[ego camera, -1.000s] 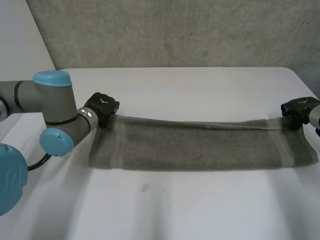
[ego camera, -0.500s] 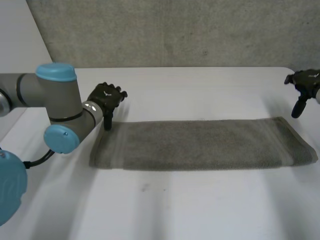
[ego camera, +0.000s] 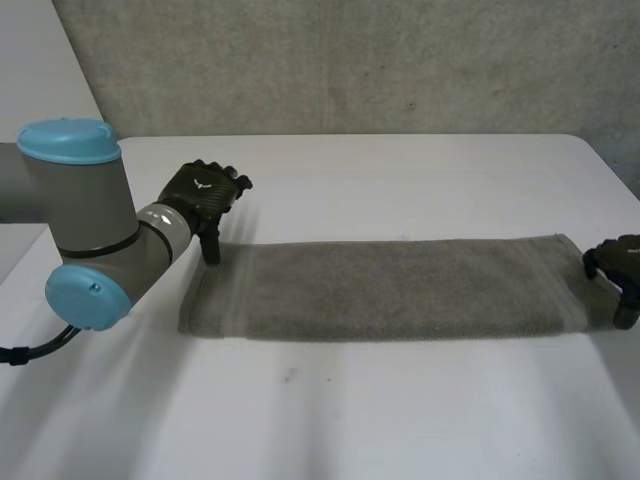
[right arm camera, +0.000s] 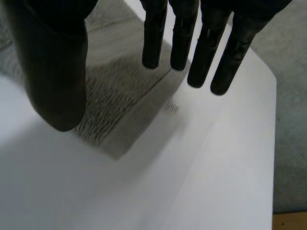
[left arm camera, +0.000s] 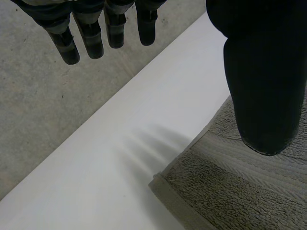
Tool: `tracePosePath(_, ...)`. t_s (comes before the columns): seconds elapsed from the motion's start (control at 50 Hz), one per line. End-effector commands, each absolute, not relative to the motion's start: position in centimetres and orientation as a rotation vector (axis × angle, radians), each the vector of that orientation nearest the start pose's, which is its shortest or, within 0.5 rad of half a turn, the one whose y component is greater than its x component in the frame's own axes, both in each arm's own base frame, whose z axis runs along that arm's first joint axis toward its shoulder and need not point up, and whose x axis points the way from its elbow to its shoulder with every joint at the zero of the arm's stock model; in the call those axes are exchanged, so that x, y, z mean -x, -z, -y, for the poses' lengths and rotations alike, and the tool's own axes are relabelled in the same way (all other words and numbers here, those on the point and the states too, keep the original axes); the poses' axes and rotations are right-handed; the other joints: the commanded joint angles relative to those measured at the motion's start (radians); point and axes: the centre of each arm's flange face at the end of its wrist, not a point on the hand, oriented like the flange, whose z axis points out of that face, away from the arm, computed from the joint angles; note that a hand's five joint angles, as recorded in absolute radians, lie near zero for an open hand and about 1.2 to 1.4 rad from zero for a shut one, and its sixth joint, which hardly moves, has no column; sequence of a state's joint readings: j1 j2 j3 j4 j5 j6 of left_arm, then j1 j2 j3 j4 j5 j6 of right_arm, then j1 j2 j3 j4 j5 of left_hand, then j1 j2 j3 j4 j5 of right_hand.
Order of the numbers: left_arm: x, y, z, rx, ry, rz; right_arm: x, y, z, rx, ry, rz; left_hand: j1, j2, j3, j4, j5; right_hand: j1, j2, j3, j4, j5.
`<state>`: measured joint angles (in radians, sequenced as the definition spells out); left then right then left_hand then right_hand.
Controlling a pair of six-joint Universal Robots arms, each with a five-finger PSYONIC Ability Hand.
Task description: Fold the towel.
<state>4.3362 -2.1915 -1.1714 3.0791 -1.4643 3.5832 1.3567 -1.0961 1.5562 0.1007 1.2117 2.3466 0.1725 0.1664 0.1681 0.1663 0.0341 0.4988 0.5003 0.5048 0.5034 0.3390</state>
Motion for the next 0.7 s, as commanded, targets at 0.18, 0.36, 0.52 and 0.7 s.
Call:
tracePosePath(0.18, 28.5, -19.6, 33.0, -1.112, 1.916, -2.303, -7.3, -12.1, 37.0, 1.086, 1.638, -2.688, 0.002, 0.008, 0.006, 0.008, -0.034, 0.768, 0.766, 0.762, 0.763, 0.753)
tracePosePath(0.36, 28.3, -19.7, 32.6, -1.108, 1.91, -2.314, -3.9, -12.1, 38.1, 1.097, 1.66, -2.817, 0.002, 0.008, 0.006, 0.008, -0.034, 0.897, 0.896, 0.891, 0.893, 0.883)
tracePosePath(0.52, 27.9, -20.3, 31.7, -1.109, 1.911, -2.314, -0.7, -14.4, 39.4, 1.097, 1.789, -2.976, 0.002, 0.008, 0.006, 0.008, -0.034, 0.897, 0.896, 0.891, 0.893, 0.883)
tracePosePath(0.7, 26.9, -21.1, 31.0, -1.08, 1.92, -2.304, -4.3, -19.2, 39.8, 1.244, 2.029, -2.808, 0.002, 0.008, 0.006, 0.008, -0.034, 0.897, 0.896, 0.891, 0.893, 0.883)
